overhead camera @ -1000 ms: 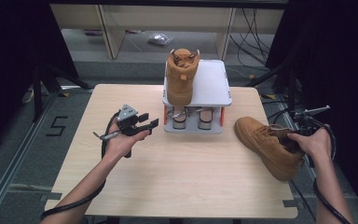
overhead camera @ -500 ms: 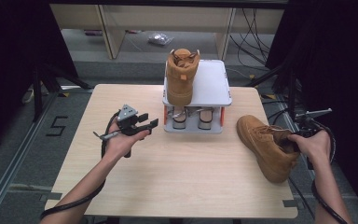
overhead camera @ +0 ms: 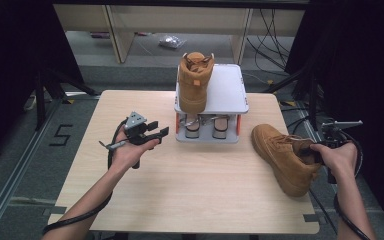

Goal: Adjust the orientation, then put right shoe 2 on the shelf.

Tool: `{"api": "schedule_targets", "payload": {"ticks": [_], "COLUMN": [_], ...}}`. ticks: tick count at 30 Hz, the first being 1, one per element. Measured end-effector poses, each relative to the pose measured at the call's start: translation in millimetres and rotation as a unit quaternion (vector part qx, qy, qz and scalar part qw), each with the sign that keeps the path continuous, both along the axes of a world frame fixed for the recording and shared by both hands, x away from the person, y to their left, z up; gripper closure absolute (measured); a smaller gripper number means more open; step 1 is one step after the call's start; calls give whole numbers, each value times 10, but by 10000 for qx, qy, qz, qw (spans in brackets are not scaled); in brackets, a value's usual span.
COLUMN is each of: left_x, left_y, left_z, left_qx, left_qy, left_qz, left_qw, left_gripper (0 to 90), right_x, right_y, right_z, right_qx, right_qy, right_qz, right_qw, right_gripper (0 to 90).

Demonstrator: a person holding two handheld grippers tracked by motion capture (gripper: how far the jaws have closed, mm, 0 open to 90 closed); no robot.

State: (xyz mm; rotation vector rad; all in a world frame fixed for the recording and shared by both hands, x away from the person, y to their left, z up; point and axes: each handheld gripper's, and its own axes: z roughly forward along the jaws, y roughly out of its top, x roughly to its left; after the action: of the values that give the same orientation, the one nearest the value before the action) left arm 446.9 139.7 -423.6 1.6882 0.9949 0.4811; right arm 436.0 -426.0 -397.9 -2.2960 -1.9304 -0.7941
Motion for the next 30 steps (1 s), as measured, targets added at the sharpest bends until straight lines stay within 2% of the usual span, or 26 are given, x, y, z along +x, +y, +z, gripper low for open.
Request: {"api": "schedule_targets", "payload": {"ticks": [1, 2, 3, 5, 6, 7, 8, 9, 11, 12, 15, 17, 19, 22, 24, 25, 28, 30], "left_x": [-4, -4, -6, -7, -3, 0, 4, 8, 15, 16, 15, 12, 6, -12, -14, -13, -10, -9], "left_y": [5, 5, 9, 12, 13, 14, 17, 20, 24, 27, 31, 30, 28, 26, 28, 28, 28, 26], "left_z": [-3, -3, -9, -11, -18, -21, -23, -26, -34, -37, -40, -43, -43, -36, -36, -36, -37, -37], "left_qx": [-12, -12, -31, -30, -73, -79, -71, -68, -72, -72, -78, -66, -58, -72, -63, -61, -60, -65], "left_qy": [9, 9, 8, 18, 4, 9, 9, 12, 14, 21, 20, 34, 28, 11, 9, 10, 11, 9], "left_qz": [13, 13, 2, 17, 1, 4, 3, 9, 20, 26, 34, 37, 25, 22, 14, 18, 30, 31], "left_qw": [10000, 10000, 10000, 10000, 10000, 10000, 10000, 10000, 10000, 10000, 10000, 10000, 10000, 10000, 10000, 10000, 10000, 10000], "left_gripper": [474, 474, 474, 473, 474, 474, 474, 474, 474, 474, 474, 474, 474, 474, 474, 474, 474, 474], "right_x": [-9, -13, -26, -29, -27, -40, -45, -49, -54, -59, -87, -88, -95, -121, -126, -129, -126, -122], "right_y": [-12, -7, -38, -34, -23, -14, -40, -47, -54, -38, -90, -73, -68, -77, -65, -64, -65, -68], "right_z": [20, 20, 31, 45, 68, 84, 87, 98, 108, 120, 109, 126, 137, 143, 180, 192, 241, 254], "right_qx": [18, 50, -9, 13, 67, 201, 85, 69, 95, 176, -97, 22, 18, 18, 46, 108, 42, 135], "right_qy": [-147, -166, -216, -216, -152, -199, -238, -250, -253, -186, -396, -350, -331, -483, -376, -394, -489, -499], "right_qz": [-5, -73, 90, 33, -117, -277, -134, -137, -184, -298, 54, -165, -247, -152, -284, -314, -315, -317], "right_qw": [9999, 9998, 9997, 9998, 9998, 9992, 9996, 9996, 9995, 9992, 9992, 9992, 9991, 9987, 9989, 9987, 9983, 9982], "right_gripper": [856, 856, 856, 856, 856, 856, 856, 856, 856, 855, 855, 855, 855, 855, 855, 855, 855, 855]}}
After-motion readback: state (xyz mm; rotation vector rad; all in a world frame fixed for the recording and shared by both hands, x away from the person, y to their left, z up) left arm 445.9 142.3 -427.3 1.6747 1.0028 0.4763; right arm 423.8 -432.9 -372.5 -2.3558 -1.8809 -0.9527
